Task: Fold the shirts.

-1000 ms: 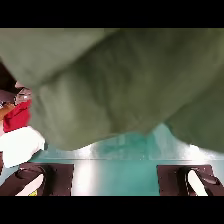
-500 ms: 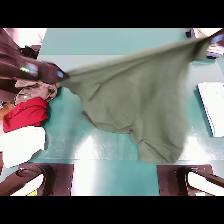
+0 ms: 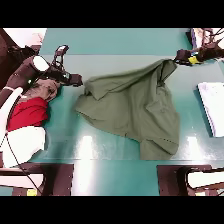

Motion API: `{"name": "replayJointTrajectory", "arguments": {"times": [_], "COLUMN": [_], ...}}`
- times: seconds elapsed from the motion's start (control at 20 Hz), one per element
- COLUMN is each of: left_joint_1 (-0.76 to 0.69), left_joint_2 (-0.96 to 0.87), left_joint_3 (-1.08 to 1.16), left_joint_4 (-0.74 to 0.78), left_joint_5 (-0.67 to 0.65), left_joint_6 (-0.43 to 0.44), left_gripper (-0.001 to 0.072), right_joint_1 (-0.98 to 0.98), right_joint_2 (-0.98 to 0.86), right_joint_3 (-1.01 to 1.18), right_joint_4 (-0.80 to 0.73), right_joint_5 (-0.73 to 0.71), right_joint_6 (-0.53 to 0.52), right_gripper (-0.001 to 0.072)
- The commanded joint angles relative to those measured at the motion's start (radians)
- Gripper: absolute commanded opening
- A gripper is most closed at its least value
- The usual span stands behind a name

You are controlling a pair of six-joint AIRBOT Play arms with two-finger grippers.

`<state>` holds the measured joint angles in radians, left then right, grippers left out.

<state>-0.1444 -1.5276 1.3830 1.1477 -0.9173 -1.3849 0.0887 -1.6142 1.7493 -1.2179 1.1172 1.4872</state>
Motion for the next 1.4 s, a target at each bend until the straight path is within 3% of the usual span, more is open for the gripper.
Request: {"name": "replayJointTrajectory", "arguments": {"times": [0.0,0.2,0.25,0.35,0.65,1.0,1.05,1.1,1.15,1.35], "left_joint_1": [0.005,0.11,0.141,0.197,0.229,0.229,0.229,0.223,0.21,0.096], "left_joint_2": [-0.06,-0.038,-0.029,0.021,0.234,0.237,0.237,0.237,0.237,0.237], "left_joint_3": [0.123,0.208,0.184,0.047,-0.56,-0.736,-0.736,-0.736,-0.736,-0.736], "left_joint_4": [-0.009,0.008,0.008,-0.011,-0.282,-0.359,-0.369,-0.378,-0.382,-0.377], "left_joint_5": [-0.017,-0.366,-0.427,-0.459,-0.261,-0.092,-0.066,-0.037,-0.009,0.126], "left_joint_6": [0.011,0.035,0.036,0.054,0.24,0.266,0.266,0.262,0.263,0.195], "left_gripper": [0.0617,0.0617,0.0617,0.0617,0.0616,0.0615,0.0589,0.0434,0.0358,0.036], "right_joint_1": [-0.034,-0.09,-0.102,-0.13,-0.177,-0.174,-0.174,-0.174,-0.174,-0.174], "right_joint_2": [-0.034,0.029,0.065,0.156,0.389,0.515,0.518,0.518,0.517,0.517], "right_joint_3": [0.096,0.134,0.097,-0.02,-0.36,-0.522,-0.523,-0.523,-0.523,-0.523], "right_joint_4": [0.022,0.021,0.021,0.021,0.021,0.022,0.022,0.023,0.023,0.048], "right_joint_5": [0.042,0.287,0.317,0.326,0.202,0.104,0.108,0.107,0.107,0.109], "right_joint_6": [0.042,0.004,-0.021,-0.041,-0.056,-0.056,-0.056,-0.056,-0.056,-0.055], "right_gripper": [0.0405,0.037,0.0302,0.0302,0.0302,0.0302,0.0302,0.0302,0.0302,0.0302]}}
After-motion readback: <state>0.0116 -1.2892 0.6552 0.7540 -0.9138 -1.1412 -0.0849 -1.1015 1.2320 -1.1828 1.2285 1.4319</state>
